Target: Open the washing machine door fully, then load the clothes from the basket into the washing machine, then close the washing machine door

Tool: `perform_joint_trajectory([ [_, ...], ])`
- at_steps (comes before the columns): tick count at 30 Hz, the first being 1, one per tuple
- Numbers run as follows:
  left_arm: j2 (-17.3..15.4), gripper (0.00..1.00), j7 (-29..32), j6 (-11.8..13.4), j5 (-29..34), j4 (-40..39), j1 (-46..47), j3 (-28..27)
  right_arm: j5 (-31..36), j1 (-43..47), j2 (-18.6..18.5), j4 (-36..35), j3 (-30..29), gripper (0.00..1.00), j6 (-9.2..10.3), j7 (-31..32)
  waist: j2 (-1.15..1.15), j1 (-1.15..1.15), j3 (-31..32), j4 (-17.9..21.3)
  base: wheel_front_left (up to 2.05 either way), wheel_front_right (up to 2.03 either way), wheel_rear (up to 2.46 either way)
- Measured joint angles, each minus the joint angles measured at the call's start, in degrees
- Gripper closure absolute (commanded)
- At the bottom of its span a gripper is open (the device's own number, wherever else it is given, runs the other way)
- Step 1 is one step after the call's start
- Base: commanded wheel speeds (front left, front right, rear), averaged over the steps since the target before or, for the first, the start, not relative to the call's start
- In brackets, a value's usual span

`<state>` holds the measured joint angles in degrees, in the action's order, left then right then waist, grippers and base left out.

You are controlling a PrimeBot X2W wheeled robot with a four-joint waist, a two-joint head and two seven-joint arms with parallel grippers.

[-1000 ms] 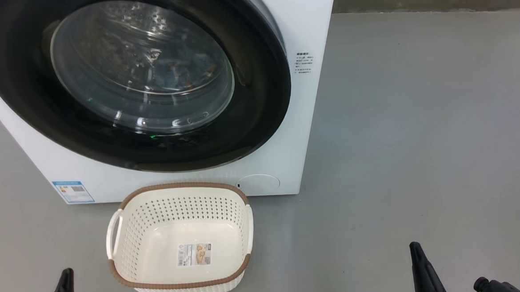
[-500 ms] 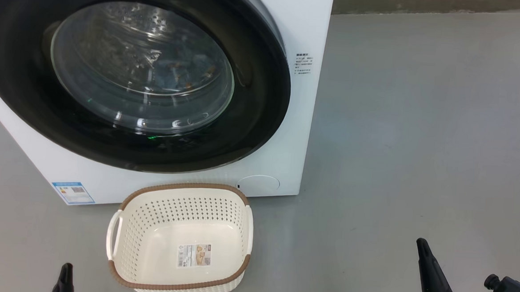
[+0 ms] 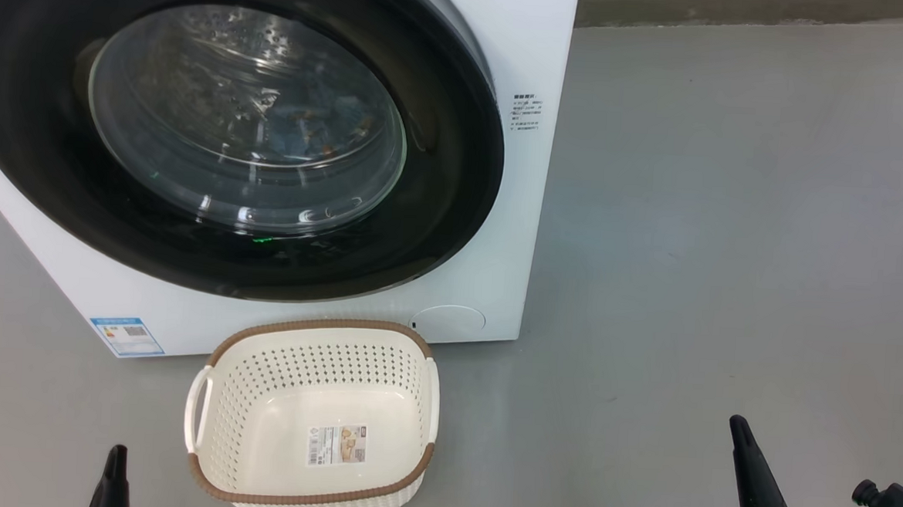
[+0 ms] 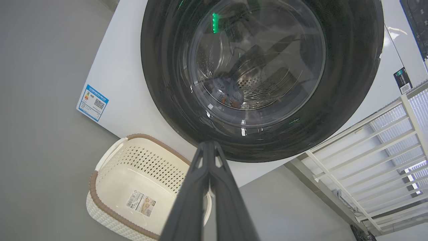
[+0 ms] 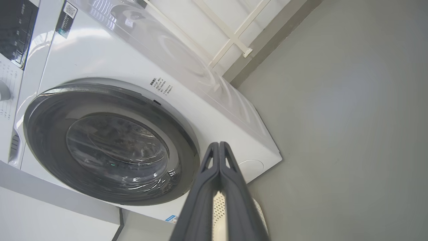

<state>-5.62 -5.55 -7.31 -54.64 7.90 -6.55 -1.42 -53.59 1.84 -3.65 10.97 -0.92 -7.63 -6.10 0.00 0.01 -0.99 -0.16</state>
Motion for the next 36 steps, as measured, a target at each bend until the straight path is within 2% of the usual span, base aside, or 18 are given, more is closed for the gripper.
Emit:
perform_joint_trajectory([
  [36, 1.09, 1.00, 5.58, 0.00, -21.29, 3.89, 5.13, -0.52, -22.04, -3.12, -0.14, 2.37, -2.27, 1.00, 0.07, 5.60, 0.00, 0.00, 0.45, 0.09, 0.00, 0.00, 0.00],
])
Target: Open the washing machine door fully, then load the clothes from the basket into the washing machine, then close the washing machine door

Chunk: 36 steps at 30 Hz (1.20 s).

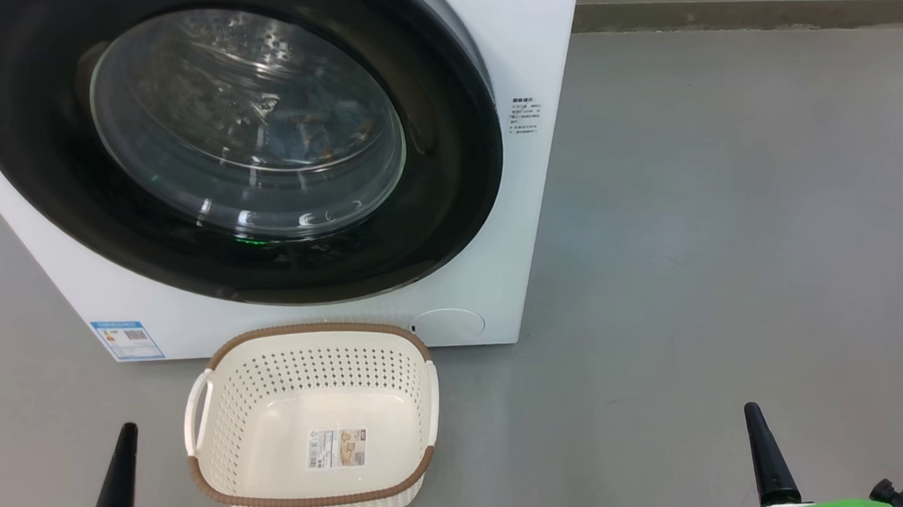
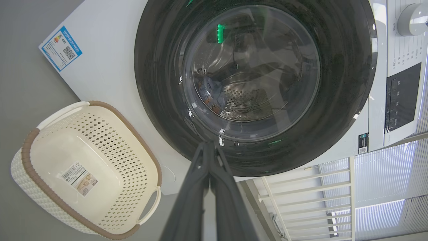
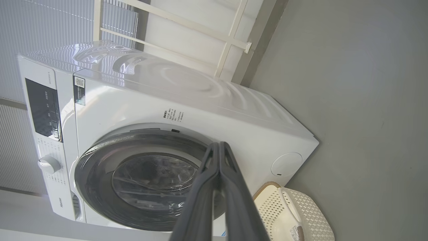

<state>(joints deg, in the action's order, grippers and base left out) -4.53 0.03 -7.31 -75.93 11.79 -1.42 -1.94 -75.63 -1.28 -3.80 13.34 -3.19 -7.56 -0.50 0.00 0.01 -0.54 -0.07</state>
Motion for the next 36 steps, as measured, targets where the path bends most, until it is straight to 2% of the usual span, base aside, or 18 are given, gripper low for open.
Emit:
perform_joint_trajectory([
  [28, 1.04, 1.00, 4.54, 0.00, -16.68, 3.05, 4.69, -0.86, -17.19, -1.63, -0.01, 1.85, -2.15, 1.00, 0.01, 4.76, 0.00, 0.00, 0.35, 0.07, 0.00, 0.00, 0.00],
  [36, 1.24, 1.00, 4.94, 0.00, -17.19, 3.21, 5.19, -1.04, -17.74, -2.53, 0.00, 1.98, -2.61, 1.00, 0.01, 5.04, 0.00, 0.00, 0.36, 0.07, 0.00, 0.00, 0.00],
])
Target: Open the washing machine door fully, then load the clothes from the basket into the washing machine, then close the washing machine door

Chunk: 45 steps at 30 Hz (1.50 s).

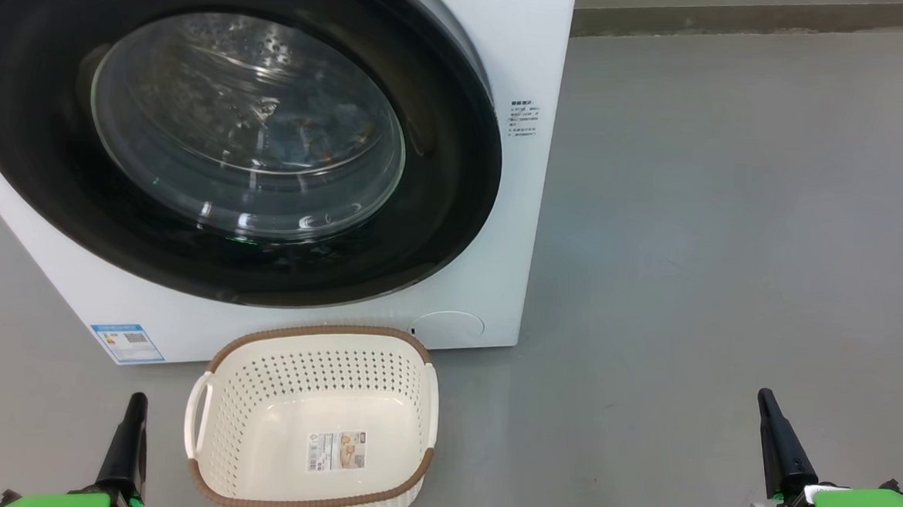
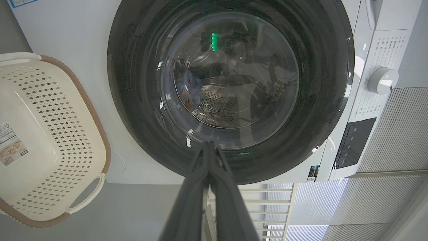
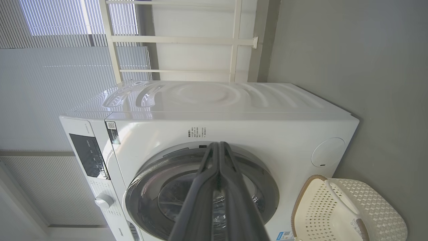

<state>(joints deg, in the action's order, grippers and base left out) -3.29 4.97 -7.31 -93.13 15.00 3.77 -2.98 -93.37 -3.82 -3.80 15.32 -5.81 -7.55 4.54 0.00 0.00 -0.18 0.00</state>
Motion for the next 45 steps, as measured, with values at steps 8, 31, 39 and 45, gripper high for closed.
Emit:
perform_joint_trajectory([
  [8, 0.14, 1.00, 0.02, 0.00, 0.00, 0.01, 0.00, -0.20, 0.00, 0.00, 0.02, 0.00, -0.14, 1.00, 0.00, 0.18, 0.00, 0.00, 0.00, 0.00, 0.00, 0.00, 0.00],
  [31, 0.34, 1.00, 0.51, 0.00, 0.02, 0.02, 0.01, -0.54, 0.07, 0.00, 0.18, 0.02, -0.52, 1.00, 0.00, 0.49, 0.00, 0.00, 0.00, 0.00, 0.00, 0.00, 0.00],
  [39, 0.40, 1.00, 0.51, 0.00, 0.05, 0.03, 0.01, -0.64, 0.08, 0.00, 0.22, 0.02, -0.59, 1.00, 0.00, 0.67, 0.00, 0.00, 0.00, 0.00, 0.00, 0.00, 0.00],
  [45, 0.58, 1.00, 0.52, 0.00, 0.18, 0.03, 0.01, -0.68, 0.09, -0.01, 0.26, 0.03, -0.67, 1.00, 0.00, 0.68, 0.00, 0.00, 0.00, 0.00, 0.00, 0.00, 0.00],
])
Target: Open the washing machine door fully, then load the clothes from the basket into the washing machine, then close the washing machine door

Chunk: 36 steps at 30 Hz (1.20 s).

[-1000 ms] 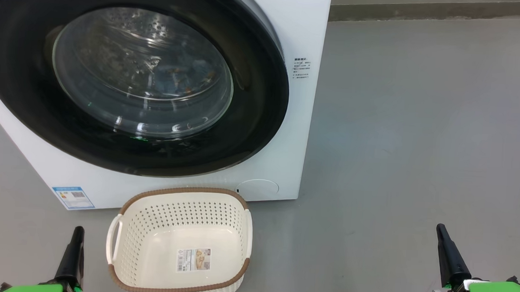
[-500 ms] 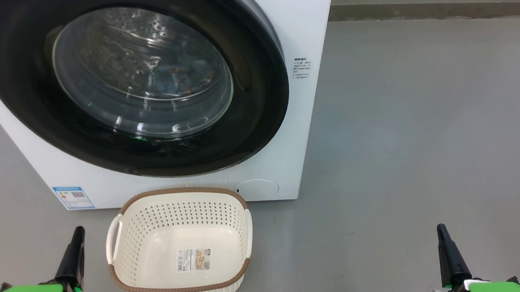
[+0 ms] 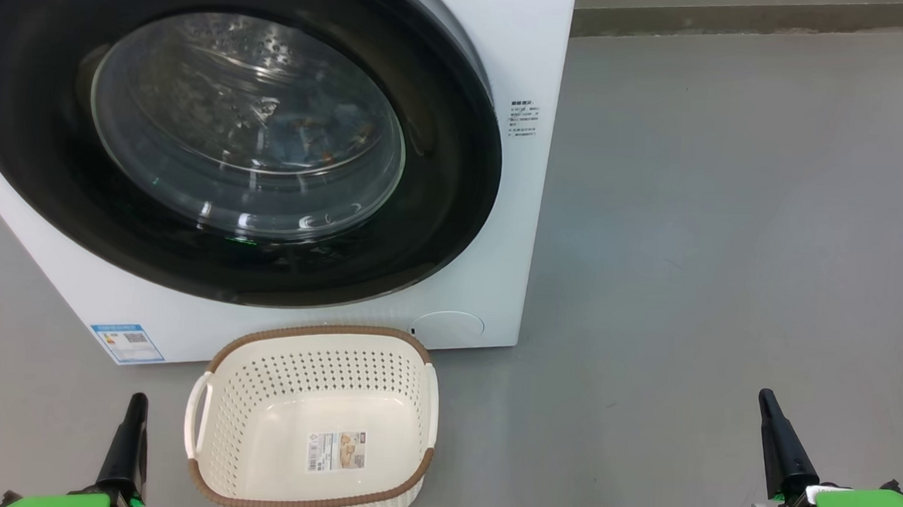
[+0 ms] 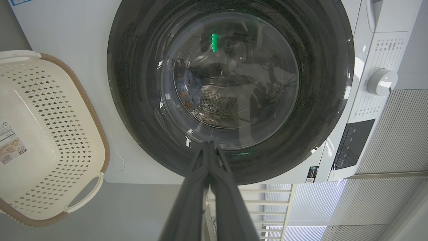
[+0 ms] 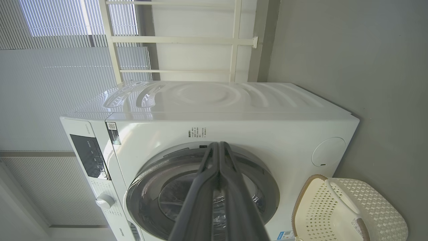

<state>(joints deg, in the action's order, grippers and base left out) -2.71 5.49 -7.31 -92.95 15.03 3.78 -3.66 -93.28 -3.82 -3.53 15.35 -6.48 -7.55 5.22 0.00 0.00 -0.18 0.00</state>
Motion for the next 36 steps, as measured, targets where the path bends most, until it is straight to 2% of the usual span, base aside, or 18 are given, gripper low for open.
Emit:
perform_joint_trajectory([
  [36, 0.13, 1.00, 0.07, 0.00, 0.03, 0.00, 0.02, -0.37, 0.35, 0.00, 0.35, 0.02, -0.41, 1.00, 0.00, 0.32, 0.00, -0.01, 0.00, 0.00, 0.00, 0.00, 0.00],
])
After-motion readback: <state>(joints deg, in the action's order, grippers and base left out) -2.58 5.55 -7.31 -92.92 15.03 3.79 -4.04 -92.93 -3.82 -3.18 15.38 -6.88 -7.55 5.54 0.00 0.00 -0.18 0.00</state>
